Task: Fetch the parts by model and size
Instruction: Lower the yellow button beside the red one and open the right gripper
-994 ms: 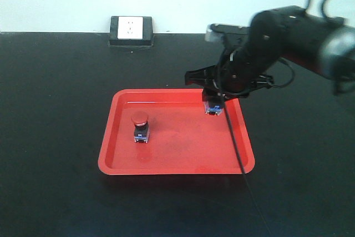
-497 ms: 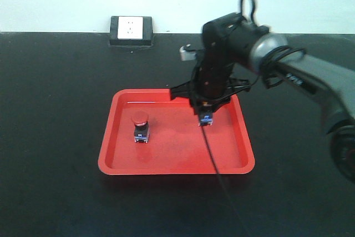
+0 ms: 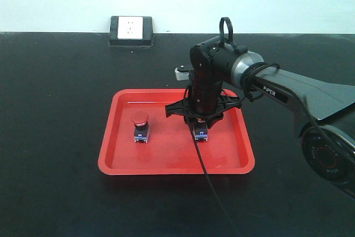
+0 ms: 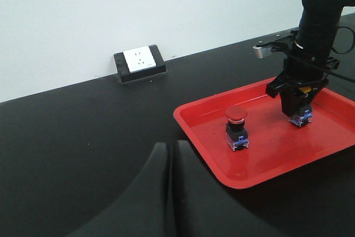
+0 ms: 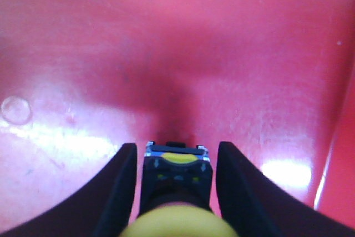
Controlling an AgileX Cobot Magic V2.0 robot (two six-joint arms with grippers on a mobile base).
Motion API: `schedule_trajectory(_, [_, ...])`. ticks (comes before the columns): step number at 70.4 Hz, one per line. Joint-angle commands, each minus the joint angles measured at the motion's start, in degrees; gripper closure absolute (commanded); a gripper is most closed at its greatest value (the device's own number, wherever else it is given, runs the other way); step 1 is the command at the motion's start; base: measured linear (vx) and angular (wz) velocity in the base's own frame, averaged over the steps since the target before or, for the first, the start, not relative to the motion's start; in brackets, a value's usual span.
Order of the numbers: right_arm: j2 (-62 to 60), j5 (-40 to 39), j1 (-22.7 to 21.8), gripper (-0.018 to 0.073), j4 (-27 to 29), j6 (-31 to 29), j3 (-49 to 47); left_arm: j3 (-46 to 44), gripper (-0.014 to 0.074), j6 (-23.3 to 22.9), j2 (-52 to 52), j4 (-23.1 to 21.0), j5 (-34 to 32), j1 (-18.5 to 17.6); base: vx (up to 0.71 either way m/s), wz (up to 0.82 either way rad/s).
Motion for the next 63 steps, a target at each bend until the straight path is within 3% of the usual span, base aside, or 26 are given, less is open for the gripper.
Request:
schedule_trajectory(1, [-3.22, -1.83, -0.33, 0.0561, -0.97, 0.25, -1.81, -1.3, 0.0601, -0.11, 0.86, 0.64, -3.45, -0.03, 0.0, 0.0])
schedule_trajectory(16, [-2.94, -1.85, -0.33, 0.0551, -1.06, 0.25, -1.81, -1.3, 0.0601, -0.11, 0.86, 0.58, -3.62, -0.03, 0.0, 0.0])
schedule_trajectory(27, [-2.94, -1.91, -0.33, 0.0478, -1.6, 0.25, -1.81, -1.3, 0.0601, -0.11, 0.86, 0.63, -3.62, -0.03, 0.0, 0.0])
schedule_trajectory(35, [-2.94, -1.8, -0.33, 0.0358, -1.6, 0.25, -1.81, -1.3, 0.0601, -0.11, 0.86, 0.63, -3.62, -0.03, 0.0, 0.0])
schedule_trajectory(54, [-3.32, -1.52, -0.27, -0.0029, -1.55, 0.07, -1.81, -1.3, 0.0601, -0.11, 0.86, 0.58, -3.62, -0.03, 0.0, 0.0])
schedule_trajectory(63, [-4.66, -1.4, -0.27, -0.0119, -1.63, -0.02, -1.81, -1.3, 0.0601, -0.11, 0.86, 0.58, -3.62, -0.03, 0.0, 0.0])
